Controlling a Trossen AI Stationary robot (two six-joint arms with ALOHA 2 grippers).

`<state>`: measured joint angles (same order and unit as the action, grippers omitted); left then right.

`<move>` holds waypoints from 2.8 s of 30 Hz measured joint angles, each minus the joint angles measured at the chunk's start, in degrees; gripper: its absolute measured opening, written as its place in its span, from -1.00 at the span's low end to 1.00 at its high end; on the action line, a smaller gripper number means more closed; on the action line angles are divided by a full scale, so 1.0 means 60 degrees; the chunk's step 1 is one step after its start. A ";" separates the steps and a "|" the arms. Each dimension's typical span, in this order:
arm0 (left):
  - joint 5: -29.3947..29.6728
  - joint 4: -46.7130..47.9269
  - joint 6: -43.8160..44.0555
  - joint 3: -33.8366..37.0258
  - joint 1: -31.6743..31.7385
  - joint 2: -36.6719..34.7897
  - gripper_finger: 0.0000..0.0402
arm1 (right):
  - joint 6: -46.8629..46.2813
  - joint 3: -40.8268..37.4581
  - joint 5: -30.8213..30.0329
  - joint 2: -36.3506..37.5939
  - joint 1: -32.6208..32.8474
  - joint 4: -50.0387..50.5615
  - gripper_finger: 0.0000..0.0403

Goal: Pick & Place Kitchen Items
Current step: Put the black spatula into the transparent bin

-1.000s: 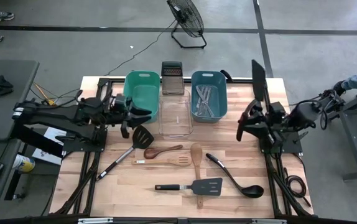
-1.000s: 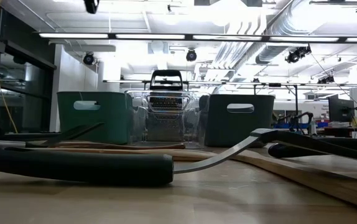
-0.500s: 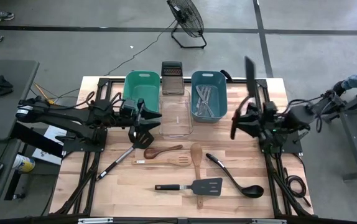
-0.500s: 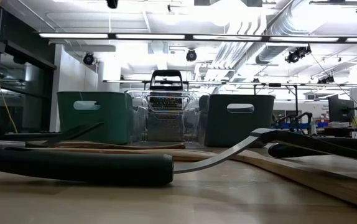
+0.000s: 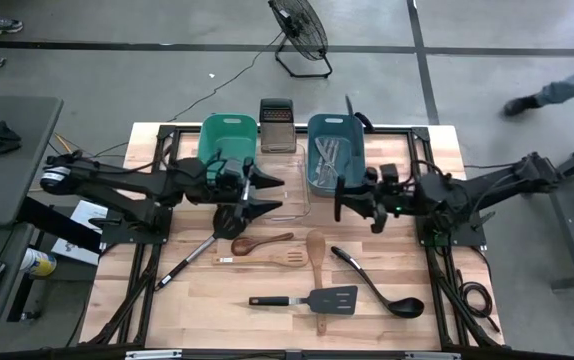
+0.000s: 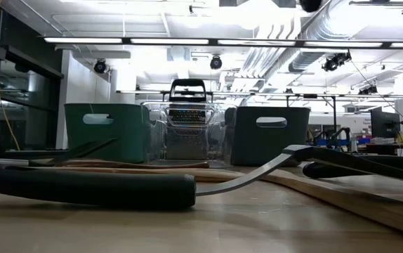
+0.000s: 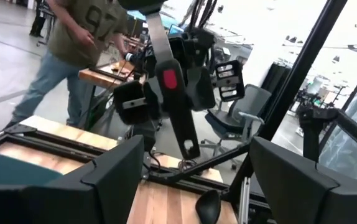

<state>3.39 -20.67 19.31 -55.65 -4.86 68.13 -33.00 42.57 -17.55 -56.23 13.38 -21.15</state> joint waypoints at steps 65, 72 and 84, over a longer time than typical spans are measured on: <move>-0.2751 0.1313 0.0708 -0.2817 0.1060 0.2726 -0.49 | -0.0277 0.0000 0.3346 -0.2556 -0.1621 -0.3041 -0.42; -0.2437 0.2057 0.0564 -0.2817 0.1102 0.2645 -0.53 | -0.1244 -0.0004 0.3376 -0.2254 -0.1638 -0.2168 0.28; 0.0381 0.5516 0.0935 -0.2814 0.1673 0.1794 -0.61 | -0.1836 0.0000 0.2667 -0.0038 -0.1627 0.1768 0.53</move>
<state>5.68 12.43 24.92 -72.53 5.17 78.89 -44.02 42.57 -1.55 -56.46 3.62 -10.55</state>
